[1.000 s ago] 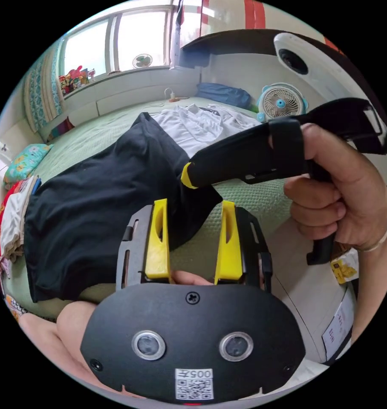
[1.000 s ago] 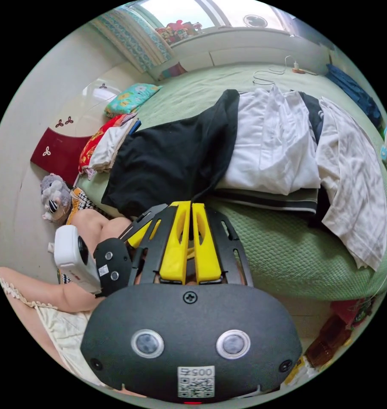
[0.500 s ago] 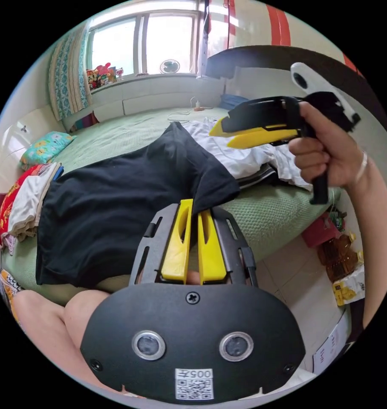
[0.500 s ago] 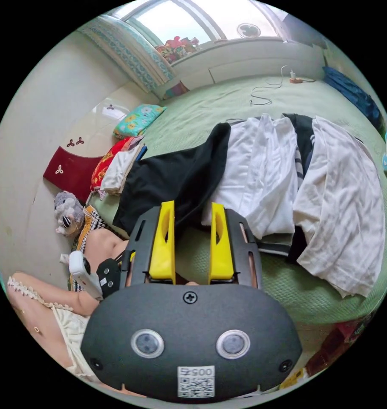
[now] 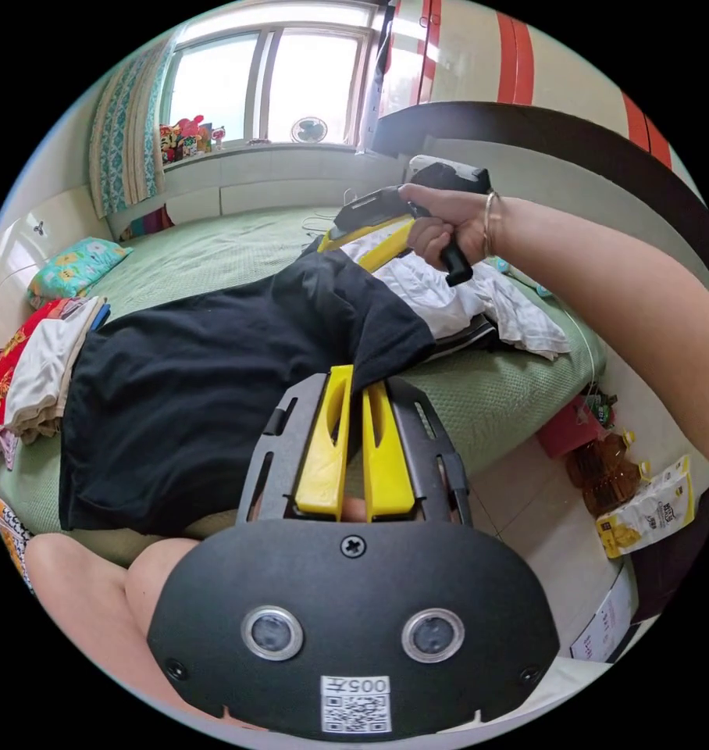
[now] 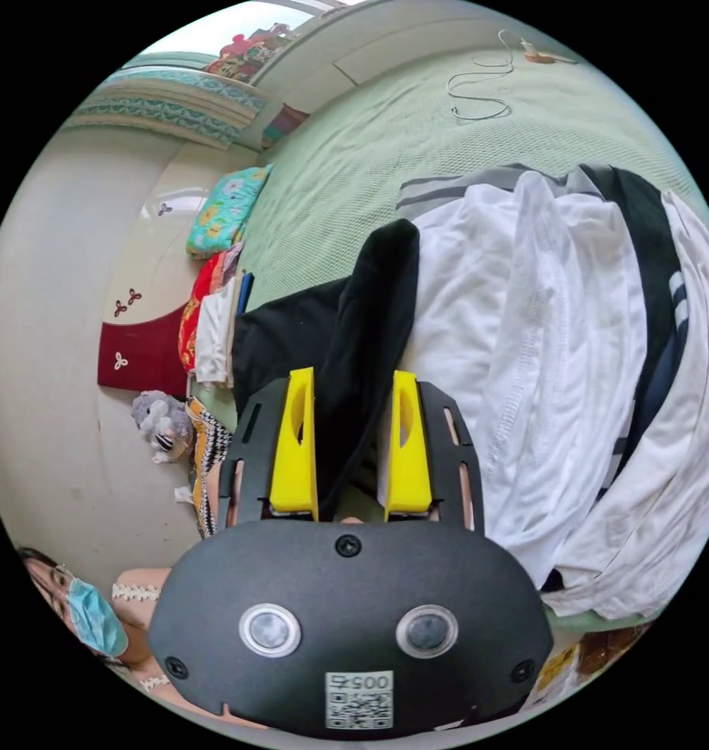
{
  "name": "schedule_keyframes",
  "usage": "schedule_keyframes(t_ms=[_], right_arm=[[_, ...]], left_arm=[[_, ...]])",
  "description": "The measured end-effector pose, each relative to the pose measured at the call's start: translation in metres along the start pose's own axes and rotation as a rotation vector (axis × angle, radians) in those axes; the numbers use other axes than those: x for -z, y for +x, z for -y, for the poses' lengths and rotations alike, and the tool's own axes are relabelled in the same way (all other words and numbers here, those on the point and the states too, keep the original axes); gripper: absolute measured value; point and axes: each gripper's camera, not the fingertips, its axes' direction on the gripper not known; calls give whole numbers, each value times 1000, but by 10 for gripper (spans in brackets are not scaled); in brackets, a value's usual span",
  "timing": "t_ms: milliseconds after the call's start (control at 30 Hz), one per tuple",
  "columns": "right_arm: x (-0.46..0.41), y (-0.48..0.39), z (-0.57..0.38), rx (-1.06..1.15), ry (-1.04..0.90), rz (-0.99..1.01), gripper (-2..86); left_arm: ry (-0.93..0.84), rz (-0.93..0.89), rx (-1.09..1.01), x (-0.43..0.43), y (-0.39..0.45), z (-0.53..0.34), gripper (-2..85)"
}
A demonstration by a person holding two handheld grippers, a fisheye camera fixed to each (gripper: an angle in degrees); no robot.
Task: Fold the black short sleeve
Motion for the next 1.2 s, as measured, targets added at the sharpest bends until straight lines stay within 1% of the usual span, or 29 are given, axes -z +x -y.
schedule_keyframes(t_ms=[67,200,333,433,567,633,700,967,1200], right_arm=[[-4,-11,9,17,1,6,122],[-17,-29,33,1,1,-74,115],[-25,-41,52,-56,41,-182,71],[-29,-47,62,-98,88,-174,44],[-41,-62,73,-88,80,-162,24],[-47,-83,75,-46,98,-214,0],[-50,-104,76,-6,115,-216,-8],[-80,-207,84,131,125,-281,-10],[-146,-304,102,219,104,-324,-11]], left_arm=[[-1,-7,-2,6,-4,2,12],[4,-14,-5,22,-13,6,13],[6,-28,6,39,-26,11,14],[6,-40,13,52,-36,15,14],[13,-36,14,74,-52,19,15],[19,-39,18,86,-61,21,15],[32,-48,36,103,-75,22,15],[73,-43,95,165,-131,20,15],[97,-22,175,225,-209,6,9]])
